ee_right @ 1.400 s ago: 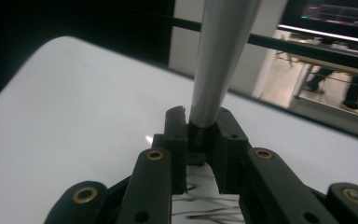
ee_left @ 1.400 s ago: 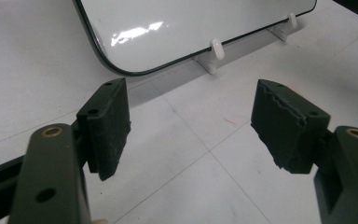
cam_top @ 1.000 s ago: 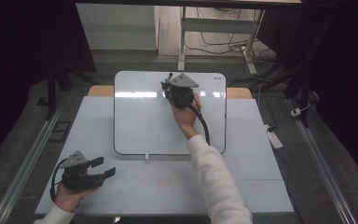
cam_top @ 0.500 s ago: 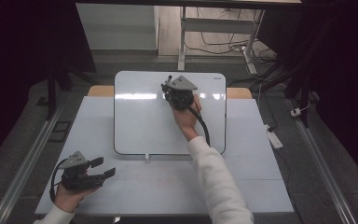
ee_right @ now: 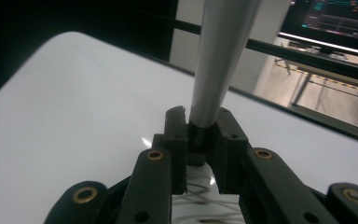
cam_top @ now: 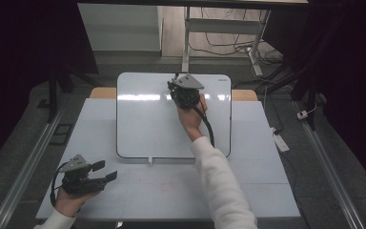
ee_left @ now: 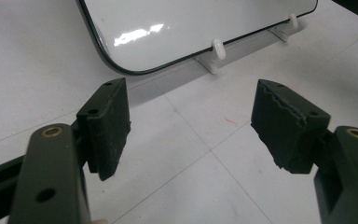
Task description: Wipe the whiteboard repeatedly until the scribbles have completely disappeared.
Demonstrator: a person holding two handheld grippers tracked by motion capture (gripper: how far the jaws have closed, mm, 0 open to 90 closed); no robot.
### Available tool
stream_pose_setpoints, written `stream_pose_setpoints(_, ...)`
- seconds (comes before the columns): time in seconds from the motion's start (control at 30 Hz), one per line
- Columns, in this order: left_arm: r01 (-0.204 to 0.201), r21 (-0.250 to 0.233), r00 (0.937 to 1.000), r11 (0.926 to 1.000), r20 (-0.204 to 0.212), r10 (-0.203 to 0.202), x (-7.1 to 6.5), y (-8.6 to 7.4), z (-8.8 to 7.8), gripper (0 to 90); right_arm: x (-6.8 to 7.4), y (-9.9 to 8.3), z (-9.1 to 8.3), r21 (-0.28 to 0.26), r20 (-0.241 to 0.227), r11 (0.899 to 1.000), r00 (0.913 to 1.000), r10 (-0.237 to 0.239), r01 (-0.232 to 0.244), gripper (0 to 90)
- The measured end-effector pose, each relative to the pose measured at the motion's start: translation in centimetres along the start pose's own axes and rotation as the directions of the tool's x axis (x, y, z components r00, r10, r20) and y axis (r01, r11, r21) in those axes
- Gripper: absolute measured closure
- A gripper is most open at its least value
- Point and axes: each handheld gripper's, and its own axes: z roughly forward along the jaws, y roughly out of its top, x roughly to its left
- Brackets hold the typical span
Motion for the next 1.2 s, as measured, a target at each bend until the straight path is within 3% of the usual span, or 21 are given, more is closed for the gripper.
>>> stream_pose_setpoints(0.13,-0.007,0.006,1.0,1.0,0.002,0.007,-0.1,0.0,0.1,28.9,-0.3,-0.4,-0.5,0.007,-0.026,1.0,0.9995,0.02,-0.02,77.5)
stream_pose_setpoints(0.17,-0.006,0.006,1.0,1.0,0.002,0.006,-0.1,0.1,0.1,28.9,0.2,-0.7,-0.6,0.01,-0.05,1.0,0.9986,0.014,-0.014,77.5)
stream_pose_setpoints(0.2,-0.006,0.003,1.0,1.0,-0.001,0.006,-0.1,0.1,0.1,28.8,1.1,-1.2,-0.7,0.024,-0.074,0.999,0.9965,-0.04,0.041,77.5)
stream_pose_setpoints(0.23,-0.005,0.002,1.0,1.0,-0.002,0.005,-0.1,0.1,0.1,28.8,1.1,-1.2,-0.7,0.024,-0.074,0.999,0.9965,-0.04,0.041,77.5)
stream_pose_setpoints(0.33,-0.006,0.007,1.0,1.0,-0.001,0.006,-0.2,0.0,0.1,28.8,0.1,-1.3,-1.1,0.012,-0.049,1.0,0.9988,-0.002,0.002,77.5)
stream_pose_setpoints(0.4,-0.006,0.006,1.0,1.0,-0.001,0.006,-0.2,0.0,0.1,28.8,-1.2,-1.3,-1.6,0.003,-0.026,0.999,0.9982,0.054,-0.054,77.5)
stream_pose_setpoints(0.43,-0.006,0.006,1.0,1.0,0.0,0.006,-0.2,0.1,0.1,28.8,-1.2,-1.3,-1.6,0.003,-0.026,0.999,0.9982,0.054,-0.054,77.5)
stream_pose_setpoints(0.6,-0.005,0.013,1.0,0.9999,-0.001,0.005,-0.1,0.1,0.3,28.8,1.1,-2.0,-1.5,0.021,-0.1,0.999,0.9944,-0.035,0.037,77.5)
stream_pose_setpoints(0.73,-0.007,0.008,1.0,0.9999,-0.002,0.007,-0.1,0.0,0.1,28.9,-0.3,-1.7,-1.5,0.004,-0.045,1.0,0.999,-0.008,0.008,77.5)
stream_pose_setpoints(0.77,-0.004,0.008,1.0,1.0,-0.002,0.004,-0.1,0.0,0.1,28.8,-1.3,-1.4,-1.6,-0.005,-0.019,0.999,0.999,0.04,-0.041,77.5)
stream_pose_setpoints(0.83,-0.003,0.008,1.0,1.0,-0.002,0.003,0.0,0.1,0.2,28.9,-1.4,-1.4,-1.6,-0.005,-0.02,0.999,0.9988,0.045,-0.045,77.5)
stream_pose_setpoints(0.97,-0.005,0.012,1.0,0.9999,0.0,0.005,0.0,0.1,0.3,28.8,1.2,-2.1,-1.4,0.015,-0.1,0.999,0.9946,-0.027,0.029,77.5)
stream_pose_setpoints(1.03,-0.005,0.009,1.0,1.0,-0.002,0.005,-0.1,0.0,0.2,28.9,1.7,-2.1,-1.2,0.013,-0.107,0.998,0.9929,-0.053,0.055,77.5)
stream_pose_setpoints(1.07,-0.006,0.008,1.0,0.9999,-0.002,0.006,-0.1,0.0,0.1,28.8,1.6,-2.0,-1.1,0.009,-0.106,0.999,0.9935,-0.043,0.044,77.5)
stream_pose_setpoints(1.2,-0.002,0.004,1.0,1.0,-0.003,0.002,0.0,0.0,0.1,28.8,-0.7,-0.8,-1.0,-0.004,-0.025,1.0,0.9997,0.004,-0.004,77.5)
